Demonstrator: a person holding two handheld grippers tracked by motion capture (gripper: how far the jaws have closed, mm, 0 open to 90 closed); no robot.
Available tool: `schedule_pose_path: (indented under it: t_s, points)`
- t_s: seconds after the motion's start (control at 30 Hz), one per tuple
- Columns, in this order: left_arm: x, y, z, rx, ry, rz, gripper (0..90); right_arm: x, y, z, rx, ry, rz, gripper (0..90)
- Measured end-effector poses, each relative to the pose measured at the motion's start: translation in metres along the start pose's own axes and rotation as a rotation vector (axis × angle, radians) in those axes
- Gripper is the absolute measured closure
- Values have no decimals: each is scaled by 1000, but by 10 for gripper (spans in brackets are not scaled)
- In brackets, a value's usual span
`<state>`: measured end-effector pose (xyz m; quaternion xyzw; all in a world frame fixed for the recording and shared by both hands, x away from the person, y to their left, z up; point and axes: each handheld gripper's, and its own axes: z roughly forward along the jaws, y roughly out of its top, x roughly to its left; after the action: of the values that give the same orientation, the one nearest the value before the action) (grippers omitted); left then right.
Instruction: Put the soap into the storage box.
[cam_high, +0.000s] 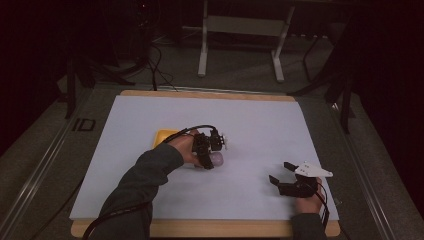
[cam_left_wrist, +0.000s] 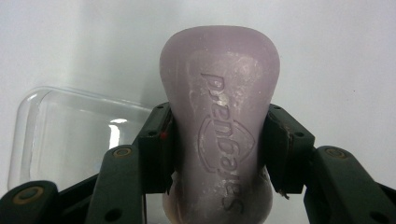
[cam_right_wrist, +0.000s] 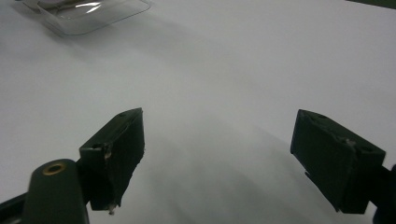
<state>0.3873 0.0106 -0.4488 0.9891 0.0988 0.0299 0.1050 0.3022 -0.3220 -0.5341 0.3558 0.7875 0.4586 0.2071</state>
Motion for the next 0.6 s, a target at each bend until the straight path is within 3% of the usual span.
schedule_pose_path:
  t_s: [0.6]
  points:
    - [8, -9, -7, -2, 12, -30, 501, 0, 0, 0, 0, 0, 0, 174]
